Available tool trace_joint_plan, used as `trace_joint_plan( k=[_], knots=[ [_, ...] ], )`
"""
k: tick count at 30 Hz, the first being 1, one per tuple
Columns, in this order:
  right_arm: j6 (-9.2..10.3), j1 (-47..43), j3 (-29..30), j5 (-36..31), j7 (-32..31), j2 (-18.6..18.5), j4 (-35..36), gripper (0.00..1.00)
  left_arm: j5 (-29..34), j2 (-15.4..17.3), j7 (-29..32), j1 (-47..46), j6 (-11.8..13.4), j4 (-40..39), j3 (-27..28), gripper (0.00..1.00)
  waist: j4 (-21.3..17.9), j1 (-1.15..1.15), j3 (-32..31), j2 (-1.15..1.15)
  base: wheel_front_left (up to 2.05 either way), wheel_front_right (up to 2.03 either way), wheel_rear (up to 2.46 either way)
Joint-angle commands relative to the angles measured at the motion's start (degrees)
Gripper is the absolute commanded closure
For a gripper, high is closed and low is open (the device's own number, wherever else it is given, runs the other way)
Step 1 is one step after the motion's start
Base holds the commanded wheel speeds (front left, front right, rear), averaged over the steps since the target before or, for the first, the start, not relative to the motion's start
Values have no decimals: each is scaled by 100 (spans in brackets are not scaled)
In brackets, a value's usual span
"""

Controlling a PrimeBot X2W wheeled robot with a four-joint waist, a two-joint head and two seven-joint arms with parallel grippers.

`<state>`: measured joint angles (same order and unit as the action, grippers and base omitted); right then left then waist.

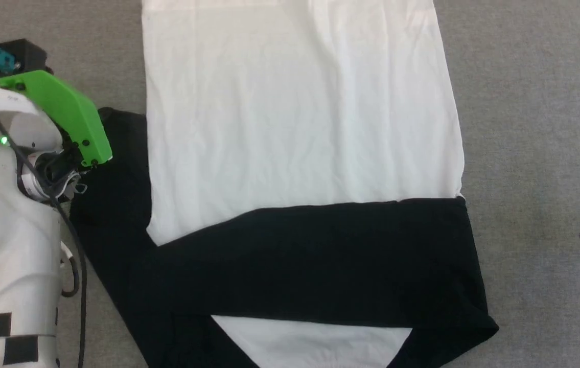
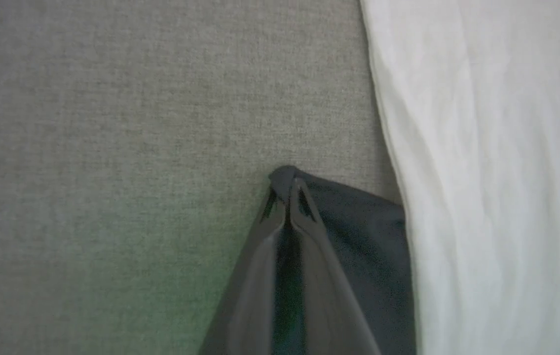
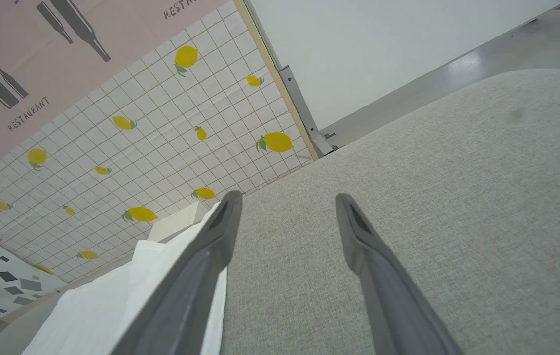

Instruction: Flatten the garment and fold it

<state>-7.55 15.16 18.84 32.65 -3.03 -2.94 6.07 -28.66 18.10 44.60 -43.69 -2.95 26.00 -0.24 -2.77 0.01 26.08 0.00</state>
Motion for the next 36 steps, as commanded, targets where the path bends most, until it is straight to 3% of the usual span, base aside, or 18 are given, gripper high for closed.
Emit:
trace_joint_plan(
  k=[1, 12, 16, 21, 25, 30, 36],
  knots=[
    [6, 69, -3, -41, -9, 6, -34, 0, -109, -10, -147, 183, 93, 59, 113, 100, 147, -1, -200, 0, 0, 0, 0],
    [6, -176, 41, -77, -110, 6, -245, 0, -257, 51, -1784, 808, 929, 6, 1249, 100, 582, -1, -1136, 0, 0, 0, 0],
    [6, -288, 42, -57, -141, 6, -300, 0, -362, -4, -2163, 1163, 1025, -259, 1535, 100, 652, -1, -1382, 0, 0, 0, 0],
    [6, -429, 22, -27, -123, 6, -400, 0, -519, -246, -2574, 1599, 670, -960, 1521, 100, 677, -1, -1625, 0, 0, 0, 0],
    [6, -550, 29, 0, -109, 6, -443, 0, -486, -505, -2776, 1909, 337, -1667, 1176, 100, 687, -1, -1764, 0, 0, 0, 0],
    [6, -658, 16, 52, -92, 6, -483, 0, -354, -887, -2779, 2213, 59, -2355, 503, 100, 618, -1, -1873, 0, 0, 0, 0],
    [6, -707, -7, 117, -32, 6, -598, 0, -126, -1276, -2781, 2345, -161, -2612, -534, 100, 463, -1, -1897, 0, 0, 0, 0]
  ],
)
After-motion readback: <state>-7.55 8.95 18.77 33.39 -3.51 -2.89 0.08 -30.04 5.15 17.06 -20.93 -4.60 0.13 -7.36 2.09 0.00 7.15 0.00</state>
